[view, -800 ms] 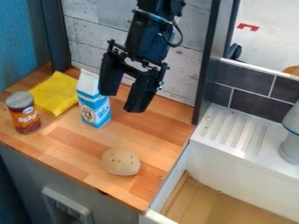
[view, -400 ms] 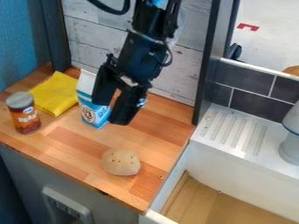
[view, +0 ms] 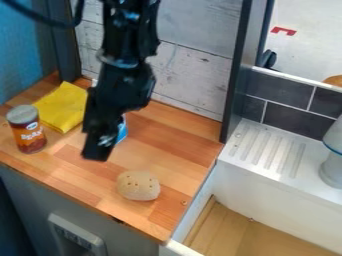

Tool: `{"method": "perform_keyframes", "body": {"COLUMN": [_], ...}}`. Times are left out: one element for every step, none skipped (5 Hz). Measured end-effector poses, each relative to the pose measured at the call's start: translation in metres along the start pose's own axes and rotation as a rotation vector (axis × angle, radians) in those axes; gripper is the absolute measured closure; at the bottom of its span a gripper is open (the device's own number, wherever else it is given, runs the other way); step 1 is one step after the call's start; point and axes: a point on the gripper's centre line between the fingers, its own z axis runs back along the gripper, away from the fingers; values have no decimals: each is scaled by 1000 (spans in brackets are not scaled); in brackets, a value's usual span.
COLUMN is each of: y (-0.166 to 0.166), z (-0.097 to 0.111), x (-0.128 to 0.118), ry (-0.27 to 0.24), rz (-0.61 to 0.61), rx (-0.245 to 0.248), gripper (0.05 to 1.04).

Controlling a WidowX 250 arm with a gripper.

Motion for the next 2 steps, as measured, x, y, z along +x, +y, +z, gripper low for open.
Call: {"method": "perform_keyframes", "body": {"y": [2, 0], "z": [-11, -26], "x": [7, 25], "ry": [-21, -14], "rz": [-23, -58], "rx": [20, 8], "gripper": [82, 82]}}
